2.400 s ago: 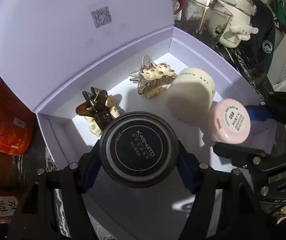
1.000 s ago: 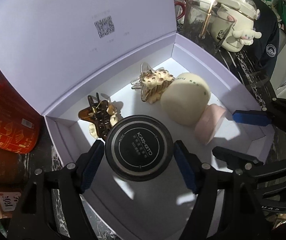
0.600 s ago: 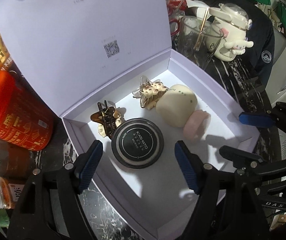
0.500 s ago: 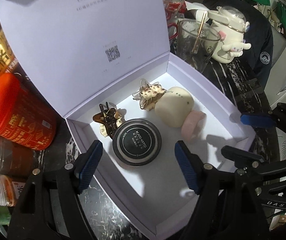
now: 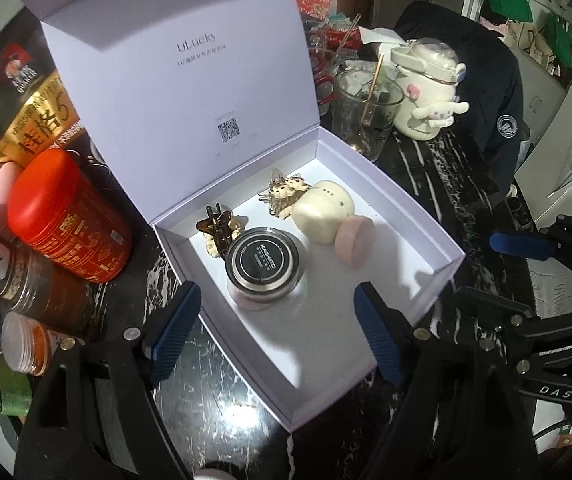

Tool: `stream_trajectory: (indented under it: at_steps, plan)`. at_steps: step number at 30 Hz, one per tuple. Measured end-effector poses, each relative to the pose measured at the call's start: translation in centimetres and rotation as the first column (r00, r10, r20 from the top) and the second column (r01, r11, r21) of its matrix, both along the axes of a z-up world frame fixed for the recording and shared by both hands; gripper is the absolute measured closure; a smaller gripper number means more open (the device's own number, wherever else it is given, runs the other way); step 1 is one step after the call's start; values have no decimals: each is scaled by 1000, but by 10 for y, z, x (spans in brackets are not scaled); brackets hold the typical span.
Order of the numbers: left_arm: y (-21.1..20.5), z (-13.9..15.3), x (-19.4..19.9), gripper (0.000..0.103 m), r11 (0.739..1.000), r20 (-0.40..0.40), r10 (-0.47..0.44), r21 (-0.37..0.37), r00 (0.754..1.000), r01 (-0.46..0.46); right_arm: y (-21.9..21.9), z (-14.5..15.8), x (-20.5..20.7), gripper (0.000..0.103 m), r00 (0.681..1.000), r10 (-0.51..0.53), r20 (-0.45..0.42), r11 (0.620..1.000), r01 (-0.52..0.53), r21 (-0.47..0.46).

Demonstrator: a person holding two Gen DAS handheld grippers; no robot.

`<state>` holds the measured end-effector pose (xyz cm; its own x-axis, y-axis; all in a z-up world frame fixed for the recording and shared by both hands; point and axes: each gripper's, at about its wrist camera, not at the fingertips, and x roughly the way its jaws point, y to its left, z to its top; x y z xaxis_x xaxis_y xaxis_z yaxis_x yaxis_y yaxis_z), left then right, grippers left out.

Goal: Organize objects
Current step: 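Withdraw both tools from the box toward the two white compacts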

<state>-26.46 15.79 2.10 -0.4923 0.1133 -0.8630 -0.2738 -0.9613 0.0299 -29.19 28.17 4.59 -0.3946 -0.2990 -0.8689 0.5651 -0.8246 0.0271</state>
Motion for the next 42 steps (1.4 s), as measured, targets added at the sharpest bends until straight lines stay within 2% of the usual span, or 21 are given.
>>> stream_trajectory:
  at_steps: [9,18,29,42]
  plan:
    - [3,22,34,24,1000,-31,-10,8,999,11,20,14,33,37,999,-39,-20,999,39,2]
    - [6,33,72,18,999,-51,-20,29,998,21,40,21,73,32,998,-61,-33,998,61,12]
    - [8,31,119,17,999,-35,-27,39,999,28,56,14,117,32,997,-77,-8,997,77,13]
    - [-6,18,164,17,999,-1,-16,43,1000,16,45,4,159,32,999,-36,15,999,35,36]
